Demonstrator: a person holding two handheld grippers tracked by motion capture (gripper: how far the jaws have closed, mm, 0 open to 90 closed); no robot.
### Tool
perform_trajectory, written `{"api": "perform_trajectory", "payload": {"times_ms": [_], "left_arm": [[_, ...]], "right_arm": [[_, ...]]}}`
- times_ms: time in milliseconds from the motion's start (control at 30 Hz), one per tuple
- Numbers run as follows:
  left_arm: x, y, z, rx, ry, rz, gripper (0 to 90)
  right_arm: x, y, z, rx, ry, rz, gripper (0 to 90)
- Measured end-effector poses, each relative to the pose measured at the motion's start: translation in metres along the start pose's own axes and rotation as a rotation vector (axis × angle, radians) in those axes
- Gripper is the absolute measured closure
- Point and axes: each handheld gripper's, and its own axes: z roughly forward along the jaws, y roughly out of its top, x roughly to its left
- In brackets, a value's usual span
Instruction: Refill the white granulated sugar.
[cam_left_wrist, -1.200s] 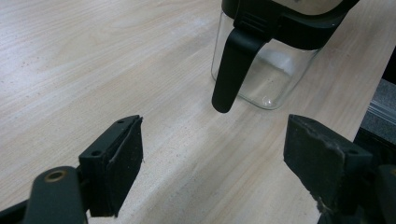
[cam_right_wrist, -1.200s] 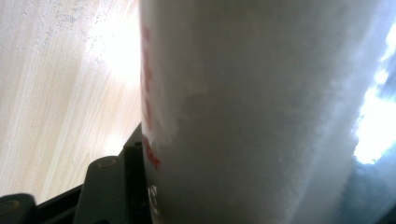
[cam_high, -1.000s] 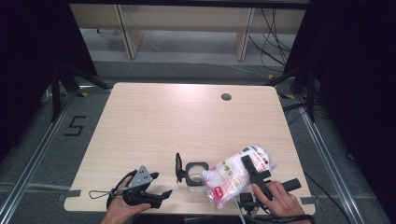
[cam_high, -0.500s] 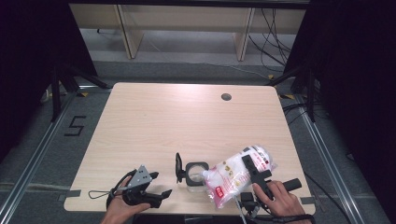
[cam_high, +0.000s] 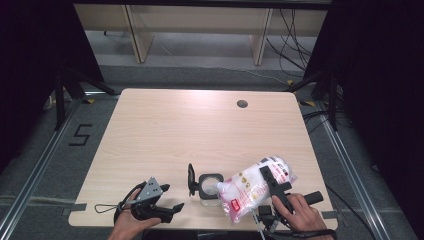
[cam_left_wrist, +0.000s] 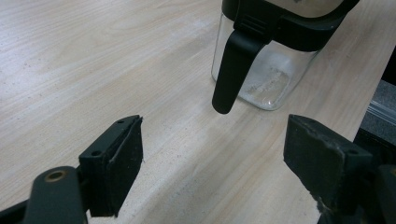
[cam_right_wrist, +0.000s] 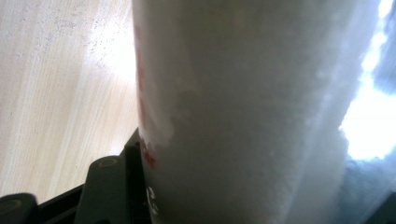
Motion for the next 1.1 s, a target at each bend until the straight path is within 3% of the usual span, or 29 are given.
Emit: {"api": "perform_trajectory", "payload": {"times_ms": [167, 200, 233, 433, 567, 600, 633, 700, 733, 767, 967, 1100], "left_arm": [[0.0002, 0.0000, -0.0002, 0.001, -0.006, -0.001, 19.5], [0.0000, -0.0001, 0.0000, -0.001, 0.001, 0.000, 19.5], [0.0001, -0.0001, 0.0002, -0.001, -0.002, -0.002, 19.4], [0.0004, -0.0004, 0.0011, -0.008, -0.009, -0.002, 19.4], [0.0004, -0.0002, 0.0005, 0.001, -0.006, 0.001, 19.4], [0.0005, -0.0004, 0.0012, -0.008, -0.010, 0.000, 19.4], [0.0004, -0.0005, 0.0011, -0.007, -0.009, -0.001, 19.4], [0.0005, -0.0003, 0.0003, 0.001, -0.005, 0.002, 19.5], [0.0005, -0.0002, 0.0001, 0.002, 0.001, 0.001, 19.5], [0.0000, -0.0001, 0.0001, -0.001, 0.002, -0.002, 19.4], [0.0001, 0.0000, 0.0000, -0.001, 0.000, 0.000, 19.4], [0.0000, -0.0001, 0.0001, 0.000, 0.001, -0.001, 19.5]], "right_arm": [[-0.0022, 0.0003, -0.0004, -0.002, -0.006, 0.000, 41.2], [-0.0009, -0.0002, -0.0002, -0.002, 0.000, 0.026, 41.2], [-0.0030, -0.0001, 0.0002, -0.014, -0.015, 0.003, 41.2], [-0.0001, -0.0005, -0.0001, 0.000, 0.002, 0.031, 41.2], [0.0000, -0.0008, -0.0011, 0.018, 0.012, 0.025, 41.2], [-0.0034, -0.0006, -0.0012, 0.017, 0.014, -0.022, 41.2], [-0.0008, -0.0007, -0.0011, 0.016, 0.017, 0.014, 41.2], [-0.0004, -0.0010, -0.0006, 0.005, 0.003, 0.021, 41.2], [-0.0003, -0.0006, -0.0009, 0.008, 0.000, 0.022, 41.2], [-0.0029, 0.0000, -0.0008, -0.003, -0.008, -0.008, 41.2], [-0.0015, 0.0004, -0.0011, -0.004, -0.001, 0.018, 41.3], [-0.0022, 0.0005, -0.0008, -0.004, -0.003, -0.002, 41.3]]}}
